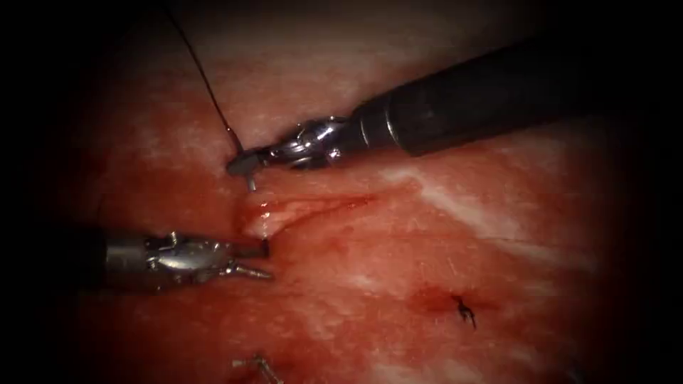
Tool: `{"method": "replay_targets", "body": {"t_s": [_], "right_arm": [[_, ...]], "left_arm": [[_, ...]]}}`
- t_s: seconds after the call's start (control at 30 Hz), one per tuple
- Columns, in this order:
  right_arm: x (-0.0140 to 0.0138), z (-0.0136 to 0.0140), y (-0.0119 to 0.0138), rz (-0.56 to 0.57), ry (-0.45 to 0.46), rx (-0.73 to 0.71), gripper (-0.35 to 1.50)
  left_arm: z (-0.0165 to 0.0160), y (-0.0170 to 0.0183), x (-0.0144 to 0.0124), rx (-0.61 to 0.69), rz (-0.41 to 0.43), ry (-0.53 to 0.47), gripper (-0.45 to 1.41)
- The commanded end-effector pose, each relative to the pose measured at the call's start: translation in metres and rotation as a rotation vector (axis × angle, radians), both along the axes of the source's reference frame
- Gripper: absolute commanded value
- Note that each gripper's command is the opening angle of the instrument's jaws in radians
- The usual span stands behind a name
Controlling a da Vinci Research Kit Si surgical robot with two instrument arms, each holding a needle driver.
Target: Wound Closure
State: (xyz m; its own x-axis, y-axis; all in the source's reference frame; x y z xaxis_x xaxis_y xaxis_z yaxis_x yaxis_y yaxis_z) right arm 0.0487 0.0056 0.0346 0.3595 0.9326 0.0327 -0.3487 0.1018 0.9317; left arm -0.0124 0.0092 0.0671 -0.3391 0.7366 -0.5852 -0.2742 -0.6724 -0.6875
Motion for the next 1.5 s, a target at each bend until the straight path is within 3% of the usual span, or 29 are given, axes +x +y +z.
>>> {"method": "replay_targets", "body": {"t_s": [0.03,0.2,0.27,0.37,0.47,0.57,0.83,1.07,1.1,1.13,1.2,1.3,1.5], "right_arm": [[0.0004,0.0002,-0.0013,-0.003,0.007,0.012,-0.35],[0.0001,0.0002,-0.0025,0.053,0.076,0.015,-0.32],[0.0000,0.0008,-0.0014,0.098,0.086,-0.015,0.52],[0.0002,0.0017,-0.0001,0.065,0.138,-0.187,0.67],[0.0006,0.0027,0.0006,0.002,0.192,-0.395,1.04],[0.0010,0.0032,0.0009,-0.041,0.226,-0.538,1.11],[0.0013,0.0026,0.0019,-0.091,0.241,-0.757,1.09],[0.0012,0.0012,0.0033,-0.091,0.238,-0.792,0.86],[0.0012,0.0011,0.0033,-0.091,0.239,-0.791,0.74],[0.0013,0.0009,0.0033,-0.090,0.239,-0.790,0.49],[0.0012,0.0007,0.0032,-0.093,0.247,-0.787,-0.35],[0.0010,0.0009,0.0032,-0.120,0.230,-0.771,-0.35],[0.0008,0.0015,0.0033,-0.087,0.131,-0.530,-0.35]], "left_arm": [[0.0005,-0.0008,-0.0005,0.003,0.002,0.000,0.14],[0.0005,-0.0008,-0.0005,0.003,0.001,0.000,0.14],[0.0005,-0.0008,-0.0005,0.003,0.002,0.000,0.14],[0.0005,-0.0009,-0.0004,0.003,0.002,0.000,0.14],[0.0005,-0.0009,-0.0004,0.003,0.003,-0.001,0.14],[0.0005,-0.0009,-0.0004,0.003,0.003,-0.001,0.14],[0.0005,-0.0009,-0.0003,0.003,0.003,-0.001,0.14],[0.0005,-0.0009,-0.0003,0.003,0.003,-0.001,0.14],[0.0005,-0.0009,-0.0003,0.003,0.003,-0.001,0.14],[0.0005,-0.0009,-0.0002,0.003,0.004,-0.001,0.14],[0.0005,-0.0009,-0.0002,0.003,0.004,-0.001,0.14],[0.0005,-0.0009,-0.0001,0.003,0.004,-0.001,0.14],[0.0005,-0.0009,0.0000,0.008,0.003,-0.002,0.14]]}}
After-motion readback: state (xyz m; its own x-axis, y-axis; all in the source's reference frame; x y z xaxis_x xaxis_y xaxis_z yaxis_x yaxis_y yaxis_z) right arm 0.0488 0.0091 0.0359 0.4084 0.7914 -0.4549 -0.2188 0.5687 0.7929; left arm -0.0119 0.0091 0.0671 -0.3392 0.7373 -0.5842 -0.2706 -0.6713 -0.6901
